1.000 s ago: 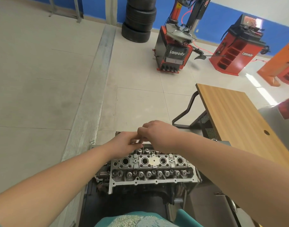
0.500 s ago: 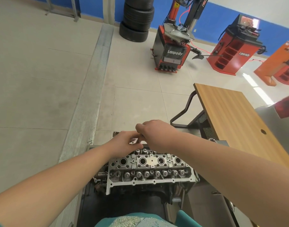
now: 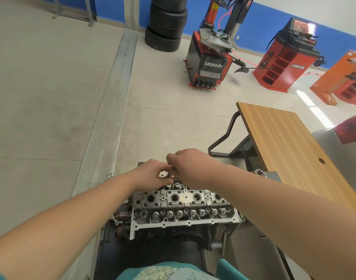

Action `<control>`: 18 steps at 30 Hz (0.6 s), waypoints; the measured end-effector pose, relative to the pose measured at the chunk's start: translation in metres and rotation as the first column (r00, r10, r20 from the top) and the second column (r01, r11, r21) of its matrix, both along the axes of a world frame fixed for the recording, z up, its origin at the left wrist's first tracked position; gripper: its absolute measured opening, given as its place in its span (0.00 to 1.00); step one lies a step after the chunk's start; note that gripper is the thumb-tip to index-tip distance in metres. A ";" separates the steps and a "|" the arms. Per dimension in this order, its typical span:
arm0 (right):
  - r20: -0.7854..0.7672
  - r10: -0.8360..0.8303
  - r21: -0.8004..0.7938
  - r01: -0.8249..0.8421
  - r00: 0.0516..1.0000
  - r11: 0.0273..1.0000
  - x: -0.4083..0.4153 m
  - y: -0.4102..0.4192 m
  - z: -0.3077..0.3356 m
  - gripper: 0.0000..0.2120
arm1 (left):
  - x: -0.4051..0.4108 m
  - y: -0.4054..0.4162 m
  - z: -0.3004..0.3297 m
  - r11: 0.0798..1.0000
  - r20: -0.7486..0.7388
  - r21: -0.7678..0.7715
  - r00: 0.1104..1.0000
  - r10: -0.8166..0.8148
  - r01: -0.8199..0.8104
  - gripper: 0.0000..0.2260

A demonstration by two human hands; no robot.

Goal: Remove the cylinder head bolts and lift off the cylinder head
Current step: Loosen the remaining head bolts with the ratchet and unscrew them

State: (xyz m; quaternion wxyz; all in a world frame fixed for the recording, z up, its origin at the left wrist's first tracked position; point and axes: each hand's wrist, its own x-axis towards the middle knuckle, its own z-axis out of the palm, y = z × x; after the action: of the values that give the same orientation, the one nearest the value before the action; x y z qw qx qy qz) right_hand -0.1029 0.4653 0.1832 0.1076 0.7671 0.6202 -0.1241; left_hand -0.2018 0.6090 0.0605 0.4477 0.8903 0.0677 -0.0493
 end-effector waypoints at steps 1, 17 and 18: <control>0.003 0.077 -0.009 -0.077 0.997 0.997 0.002 -0.001 0.001 0.07 | 0.000 0.003 0.002 0.999 -0.025 0.008 0.999 -0.038 0.038 0.06; -0.035 0.175 0.038 -0.174 0.984 0.984 0.008 -0.004 0.003 0.14 | 0.002 0.011 0.000 0.996 -0.050 -0.077 0.998 -0.042 0.038 0.12; -0.075 0.166 0.081 -0.160 0.983 0.984 0.008 -0.006 0.005 0.14 | 0.002 0.012 -0.002 0.996 -0.052 -0.087 0.998 -0.020 0.016 0.11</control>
State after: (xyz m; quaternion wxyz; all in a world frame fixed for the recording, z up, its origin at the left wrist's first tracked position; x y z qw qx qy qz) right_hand -0.0952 0.4598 0.1882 0.0633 0.7116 0.6889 -0.1231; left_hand -0.1998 0.6213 0.0590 0.4834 0.8690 0.0693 -0.0797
